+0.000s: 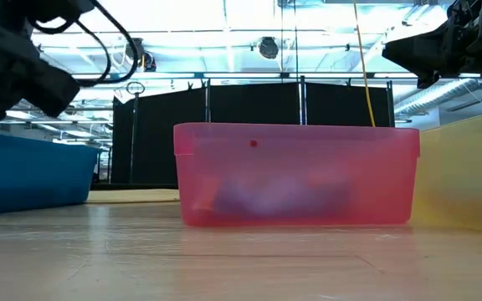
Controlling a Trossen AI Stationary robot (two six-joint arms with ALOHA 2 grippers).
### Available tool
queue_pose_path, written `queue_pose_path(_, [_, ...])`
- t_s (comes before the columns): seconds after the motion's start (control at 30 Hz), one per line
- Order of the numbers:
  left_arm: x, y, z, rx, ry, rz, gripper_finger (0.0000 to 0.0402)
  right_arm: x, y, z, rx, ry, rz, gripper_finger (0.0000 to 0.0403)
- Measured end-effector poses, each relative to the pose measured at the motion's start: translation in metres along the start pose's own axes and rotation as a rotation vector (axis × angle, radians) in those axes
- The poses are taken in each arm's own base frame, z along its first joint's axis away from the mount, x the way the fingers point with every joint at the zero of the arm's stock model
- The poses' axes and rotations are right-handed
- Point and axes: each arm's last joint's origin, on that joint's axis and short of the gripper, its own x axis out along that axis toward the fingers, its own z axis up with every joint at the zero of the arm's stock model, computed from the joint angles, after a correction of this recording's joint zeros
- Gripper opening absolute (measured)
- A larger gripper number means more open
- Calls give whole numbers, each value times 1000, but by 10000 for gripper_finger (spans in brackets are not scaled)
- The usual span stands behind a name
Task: Pick and place Granola Bars by type
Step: Put the blue granola bar into the blue bin
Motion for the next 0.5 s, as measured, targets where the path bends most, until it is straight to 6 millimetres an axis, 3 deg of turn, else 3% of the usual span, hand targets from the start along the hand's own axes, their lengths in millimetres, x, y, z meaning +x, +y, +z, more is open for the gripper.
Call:
queue_pose_path(0.2, [18,-3,7,66,-60,-168,0,0,0,0,0,0,0,91])
queue_pose_path(0.5, [11,-15,25,69,-214,-330,0,0,0,0,0,0,0,91])
